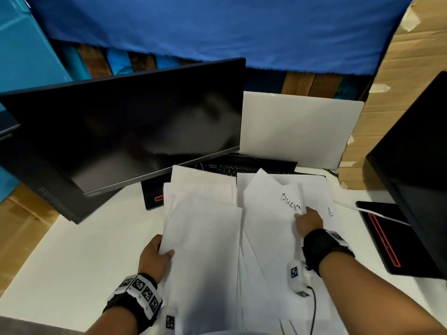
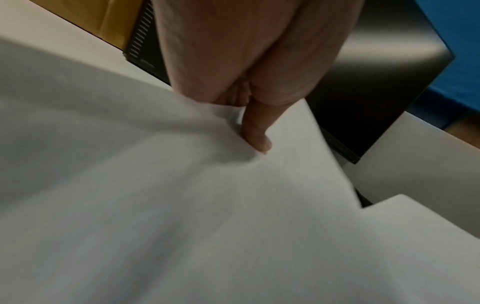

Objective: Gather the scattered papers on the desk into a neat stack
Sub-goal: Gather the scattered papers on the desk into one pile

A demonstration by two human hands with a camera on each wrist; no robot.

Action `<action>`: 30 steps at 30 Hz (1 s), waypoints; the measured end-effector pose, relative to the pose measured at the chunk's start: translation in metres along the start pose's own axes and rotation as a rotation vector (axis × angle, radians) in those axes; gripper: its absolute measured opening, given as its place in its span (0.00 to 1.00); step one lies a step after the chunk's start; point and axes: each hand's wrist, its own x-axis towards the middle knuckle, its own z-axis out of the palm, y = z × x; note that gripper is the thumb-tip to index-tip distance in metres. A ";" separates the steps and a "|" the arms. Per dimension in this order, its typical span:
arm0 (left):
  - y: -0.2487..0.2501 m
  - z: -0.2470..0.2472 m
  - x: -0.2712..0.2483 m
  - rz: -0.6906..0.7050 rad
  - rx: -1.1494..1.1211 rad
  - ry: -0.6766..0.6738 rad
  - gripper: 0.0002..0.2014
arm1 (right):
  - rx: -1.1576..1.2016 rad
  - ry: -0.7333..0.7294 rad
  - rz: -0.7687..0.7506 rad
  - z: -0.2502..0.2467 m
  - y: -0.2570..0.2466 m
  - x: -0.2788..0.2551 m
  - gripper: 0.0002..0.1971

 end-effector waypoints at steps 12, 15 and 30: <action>0.010 0.041 0.012 -0.080 -0.077 -0.194 0.21 | 0.135 -0.409 -0.111 0.026 0.003 -0.033 0.13; 0.011 0.049 0.011 -0.074 -0.025 -0.238 0.16 | 0.262 -0.419 -0.026 0.035 0.020 -0.038 0.07; 0.009 0.072 0.000 -0.112 0.049 -0.346 0.28 | 0.279 -0.363 0.007 0.065 0.039 -0.100 0.23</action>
